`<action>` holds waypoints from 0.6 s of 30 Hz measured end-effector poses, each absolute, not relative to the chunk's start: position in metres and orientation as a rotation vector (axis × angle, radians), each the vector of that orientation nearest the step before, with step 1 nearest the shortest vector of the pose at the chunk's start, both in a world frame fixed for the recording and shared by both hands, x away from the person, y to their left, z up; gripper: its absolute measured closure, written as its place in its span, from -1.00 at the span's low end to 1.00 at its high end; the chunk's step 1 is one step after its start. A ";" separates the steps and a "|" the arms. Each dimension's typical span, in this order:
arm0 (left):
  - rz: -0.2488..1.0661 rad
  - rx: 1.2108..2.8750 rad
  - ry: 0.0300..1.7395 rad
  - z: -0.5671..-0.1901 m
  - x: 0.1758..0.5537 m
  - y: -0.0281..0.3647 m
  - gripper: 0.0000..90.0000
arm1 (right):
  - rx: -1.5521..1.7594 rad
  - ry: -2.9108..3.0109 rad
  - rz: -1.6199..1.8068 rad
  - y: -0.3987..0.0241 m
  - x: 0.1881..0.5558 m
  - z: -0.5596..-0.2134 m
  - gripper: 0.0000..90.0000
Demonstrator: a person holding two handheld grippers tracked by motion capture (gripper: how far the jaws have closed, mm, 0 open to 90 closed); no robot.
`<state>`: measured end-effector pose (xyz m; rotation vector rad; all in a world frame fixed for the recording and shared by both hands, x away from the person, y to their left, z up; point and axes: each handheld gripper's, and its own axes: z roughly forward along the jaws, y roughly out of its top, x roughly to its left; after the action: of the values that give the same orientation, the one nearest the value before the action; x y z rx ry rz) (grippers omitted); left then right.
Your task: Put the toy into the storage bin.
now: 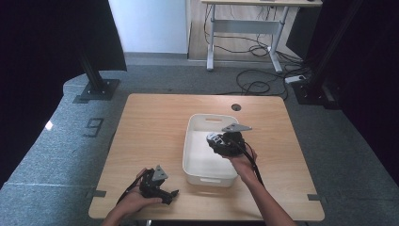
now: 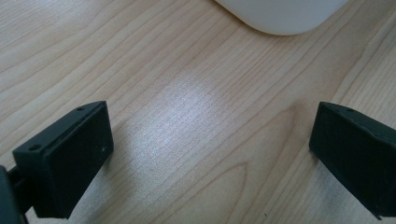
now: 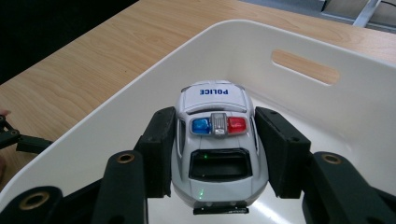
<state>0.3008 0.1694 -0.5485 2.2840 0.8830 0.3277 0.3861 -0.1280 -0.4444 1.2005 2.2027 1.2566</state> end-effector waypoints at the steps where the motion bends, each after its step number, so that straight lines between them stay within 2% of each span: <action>1: 0.328 2.284 0.883 -0.549 0.301 0.169 -1.00 | 1.201 2.204 1.257 -0.127 0.386 -0.444 0.11; 18: 0.328 2.286 0.883 -0.548 0.301 0.169 -1.00 | 1.193 2.226 1.250 -0.107 0.393 -0.443 0.11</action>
<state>0.3008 0.1695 -0.5484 2.2862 0.8826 0.3277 0.3929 -0.1068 -0.4432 1.1930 2.2258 1.2497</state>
